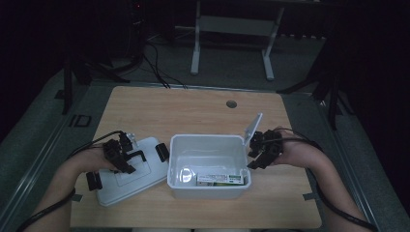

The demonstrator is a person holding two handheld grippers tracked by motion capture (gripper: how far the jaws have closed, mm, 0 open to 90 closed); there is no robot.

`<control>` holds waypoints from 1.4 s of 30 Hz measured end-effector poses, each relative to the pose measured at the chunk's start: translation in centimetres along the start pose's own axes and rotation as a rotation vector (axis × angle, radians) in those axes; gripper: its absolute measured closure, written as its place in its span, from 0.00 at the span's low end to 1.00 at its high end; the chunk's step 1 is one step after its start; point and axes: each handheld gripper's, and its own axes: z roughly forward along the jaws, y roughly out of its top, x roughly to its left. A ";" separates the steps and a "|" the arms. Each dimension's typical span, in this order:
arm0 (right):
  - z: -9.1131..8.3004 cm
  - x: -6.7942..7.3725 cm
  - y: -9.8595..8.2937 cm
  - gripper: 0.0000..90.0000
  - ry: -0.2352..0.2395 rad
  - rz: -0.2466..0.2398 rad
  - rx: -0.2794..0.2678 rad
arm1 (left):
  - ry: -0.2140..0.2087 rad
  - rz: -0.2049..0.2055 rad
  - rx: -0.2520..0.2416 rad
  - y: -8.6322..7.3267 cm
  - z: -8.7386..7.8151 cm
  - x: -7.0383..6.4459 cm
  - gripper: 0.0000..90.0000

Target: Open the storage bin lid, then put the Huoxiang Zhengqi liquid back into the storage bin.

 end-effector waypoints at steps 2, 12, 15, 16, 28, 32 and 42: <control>0.2 -0.2 -0.7 0.60 -0.010 0.009 0.003 | 0.001 0.006 -0.009 0.1 0.0 0.0 0.50; 2.3 -1.3 -4.3 0.40 -0.047 0.105 0.003 | 0.004 0.054 -0.007 0.5 -0.2 0.0 0.69; 3.1 -1.5 -5.2 0.35 -0.038 0.119 0.016 | -0.002 0.052 -0.011 0.6 -0.3 0.0 0.73; 3.3 -1.5 -5.5 0.33 -0.040 0.127 0.016 | -0.002 0.053 -0.011 0.7 -0.3 0.0 0.76; 5.7 -2.3 -7.5 0.19 -0.062 0.153 0.041 | 0.019 0.038 0.002 1.1 -0.7 0.4 0.93; 6.1 -2.3 -7.9 0.19 -0.080 0.143 0.054 | 0.016 0.031 0.003 1.1 -0.7 0.5 0.93; 6.9 -2.4 -8.4 0.19 -0.102 0.151 0.075 | 0.014 0.019 -0.005 0.9 -0.7 0.6 0.93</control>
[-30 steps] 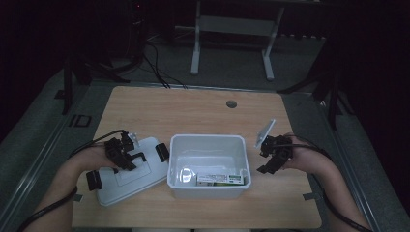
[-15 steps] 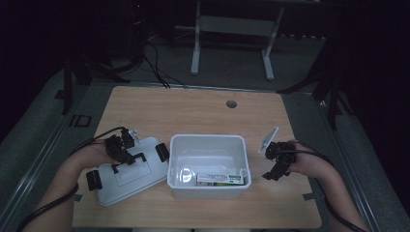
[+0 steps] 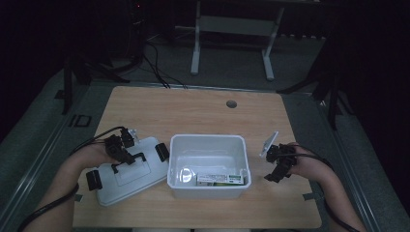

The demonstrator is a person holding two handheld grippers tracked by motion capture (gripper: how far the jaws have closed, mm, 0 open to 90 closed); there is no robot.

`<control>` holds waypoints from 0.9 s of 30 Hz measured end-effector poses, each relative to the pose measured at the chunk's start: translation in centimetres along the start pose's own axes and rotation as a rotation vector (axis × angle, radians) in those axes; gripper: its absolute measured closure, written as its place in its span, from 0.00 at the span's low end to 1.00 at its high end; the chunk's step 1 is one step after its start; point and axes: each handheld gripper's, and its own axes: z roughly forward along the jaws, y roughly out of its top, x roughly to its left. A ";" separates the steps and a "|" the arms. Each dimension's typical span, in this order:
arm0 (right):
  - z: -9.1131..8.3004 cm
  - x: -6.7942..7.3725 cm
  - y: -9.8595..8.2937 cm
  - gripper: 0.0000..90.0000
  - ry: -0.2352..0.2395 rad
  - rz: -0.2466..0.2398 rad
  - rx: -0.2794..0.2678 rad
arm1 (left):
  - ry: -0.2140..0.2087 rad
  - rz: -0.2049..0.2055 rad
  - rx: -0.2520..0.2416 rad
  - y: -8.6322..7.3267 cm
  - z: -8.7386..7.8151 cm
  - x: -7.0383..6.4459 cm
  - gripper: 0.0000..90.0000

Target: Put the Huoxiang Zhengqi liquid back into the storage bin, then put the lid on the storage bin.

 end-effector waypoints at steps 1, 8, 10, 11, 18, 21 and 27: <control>0.1 0.0 -0.1 0.20 0.000 0.001 0.001 | 0.000 0.000 0.002 0.0 0.0 0.0 0.93; 0.2 0.0 -0.4 0.20 0.005 0.001 -0.001 | 0.000 0.004 0.019 0.2 -0.1 0.0 0.94; 0.2 0.0 -0.4 0.20 0.002 0.000 0.003 | 0.004 0.002 0.020 0.1 -0.2 0.0 0.94; 0.2 0.0 -0.4 0.20 0.003 -0.001 0.001 | 0.004 0.004 0.020 0.0 -0.3 0.0 0.94; 0.2 -0.1 -0.2 0.20 -0.013 0.002 -0.010 | 0.010 0.005 -0.002 -0.8 -2.0 -0.3 0.94; 0.1 0.0 -0.2 0.20 -0.017 0.000 -0.019 | 0.016 0.011 0.002 -1.0 -2.9 -0.5 0.94; 0.3 0.1 -0.1 0.20 -0.013 -0.016 -0.024 | 0.034 0.015 -0.005 -1.3 -5.5 -1.0 0.94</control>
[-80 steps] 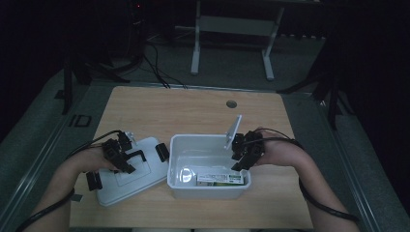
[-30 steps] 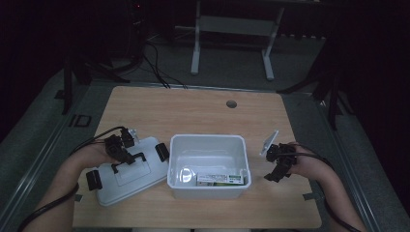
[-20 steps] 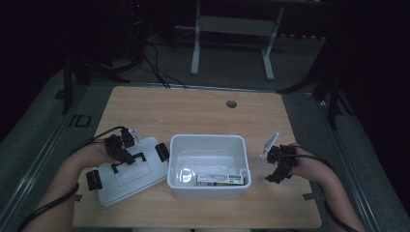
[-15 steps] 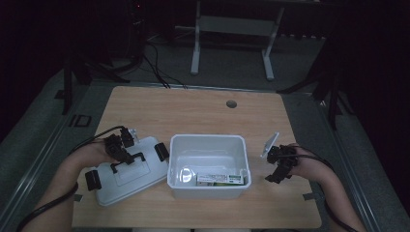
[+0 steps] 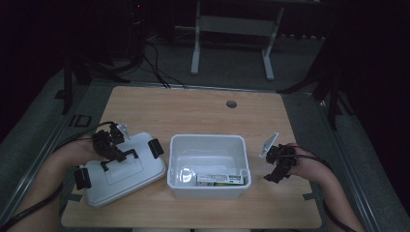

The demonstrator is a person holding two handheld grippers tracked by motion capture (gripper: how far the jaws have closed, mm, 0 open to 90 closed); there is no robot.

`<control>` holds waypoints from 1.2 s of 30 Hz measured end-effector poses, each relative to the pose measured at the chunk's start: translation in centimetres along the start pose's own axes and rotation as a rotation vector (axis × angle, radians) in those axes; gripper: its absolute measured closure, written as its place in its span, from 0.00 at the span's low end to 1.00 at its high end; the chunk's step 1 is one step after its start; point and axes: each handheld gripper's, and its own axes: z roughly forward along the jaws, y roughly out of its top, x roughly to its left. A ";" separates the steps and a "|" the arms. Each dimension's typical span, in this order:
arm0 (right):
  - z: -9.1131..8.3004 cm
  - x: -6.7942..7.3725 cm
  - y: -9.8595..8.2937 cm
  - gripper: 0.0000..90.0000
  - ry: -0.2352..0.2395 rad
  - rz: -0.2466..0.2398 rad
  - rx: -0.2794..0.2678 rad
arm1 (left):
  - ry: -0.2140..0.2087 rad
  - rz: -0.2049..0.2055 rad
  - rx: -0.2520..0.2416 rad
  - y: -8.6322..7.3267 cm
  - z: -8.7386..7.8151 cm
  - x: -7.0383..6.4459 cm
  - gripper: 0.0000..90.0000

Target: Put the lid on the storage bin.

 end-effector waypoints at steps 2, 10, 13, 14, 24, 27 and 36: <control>0.1 0.0 0.0 0.20 -0.001 -0.002 0.002 | 0.005 -0.003 -0.003 0.0 -0.8 -0.2 0.94; 0.1 0.1 0.1 0.20 0.000 -0.003 0.002 | 0.047 0.018 0.003 0.6 -3.7 -0.7 0.94; 0.1 0.0 0.0 0.20 0.001 0.001 -0.001 | 0.059 0.019 -0.005 0.8 -5.0 -0.8 0.94; 0.1 0.0 0.0 0.20 0.004 0.008 0.000 | 0.064 0.024 -0.008 0.9 -5.4 -0.9 0.94; 0.3 0.0 0.2 0.20 0.006 0.000 -0.011 | 0.074 0.041 -0.079 2.3 -8.3 -1.5 0.94; 0.4 0.1 0.3 0.20 0.008 0.000 -0.011 | 0.077 0.053 -0.071 3.1 -8.2 -1.9 0.94; 0.6 0.2 0.2 0.20 0.009 -0.006 -0.003 | 0.074 0.121 -0.076 5.5 -8.4 -3.2 0.94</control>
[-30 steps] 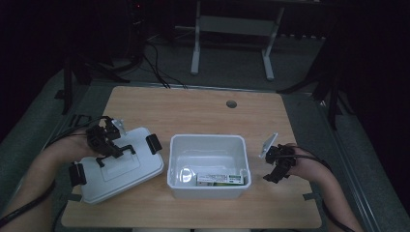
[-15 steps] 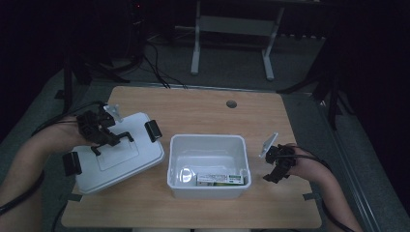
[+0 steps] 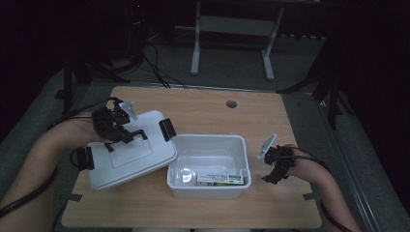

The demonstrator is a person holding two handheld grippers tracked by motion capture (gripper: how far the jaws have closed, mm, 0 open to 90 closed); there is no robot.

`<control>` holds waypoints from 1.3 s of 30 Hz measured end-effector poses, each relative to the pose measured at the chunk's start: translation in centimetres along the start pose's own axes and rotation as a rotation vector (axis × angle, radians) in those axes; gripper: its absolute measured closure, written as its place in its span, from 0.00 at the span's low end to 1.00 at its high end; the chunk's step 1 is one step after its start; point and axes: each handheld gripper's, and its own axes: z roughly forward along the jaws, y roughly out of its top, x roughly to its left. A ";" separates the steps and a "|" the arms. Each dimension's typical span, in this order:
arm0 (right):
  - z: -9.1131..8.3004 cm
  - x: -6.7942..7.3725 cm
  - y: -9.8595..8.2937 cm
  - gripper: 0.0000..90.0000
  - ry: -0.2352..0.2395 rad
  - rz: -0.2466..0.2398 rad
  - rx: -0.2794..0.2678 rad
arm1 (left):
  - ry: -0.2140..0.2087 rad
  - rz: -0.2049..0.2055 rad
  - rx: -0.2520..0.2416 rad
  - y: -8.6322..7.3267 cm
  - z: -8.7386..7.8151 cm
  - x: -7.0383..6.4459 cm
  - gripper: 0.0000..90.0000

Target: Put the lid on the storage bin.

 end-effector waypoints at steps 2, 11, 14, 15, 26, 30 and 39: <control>0.0 0.0 0.0 0.20 -0.004 -0.005 -0.001 | -0.006 0.010 -0.003 0.6 0.0 -0.2 0.94; 0.2 0.2 0.2 0.20 -0.011 -0.019 0.002 | -0.028 0.065 0.000 3.5 0.5 -1.1 0.94; 0.3 0.2 0.2 0.20 -0.006 -0.016 0.008 | -0.022 0.094 0.004 4.5 0.6 -1.6 0.94; 0.3 0.2 0.2 0.20 -0.007 -0.015 0.007 | -0.017 0.102 -0.001 4.8 0.6 -1.7 0.94; 0.5 0.2 -0.1 0.20 0.001 -0.007 0.003 | -0.045 0.172 -0.002 8.3 1.7 -3.2 0.94; 0.6 0.2 -0.1 0.20 0.001 -0.006 0.003 | -0.050 0.202 -0.002 10.0 1.9 -3.8 0.94; 0.6 0.2 -0.1 0.20 0.003 -0.012 0.005 | -0.074 0.241 0.005 13.2 2.5 -5.1 0.94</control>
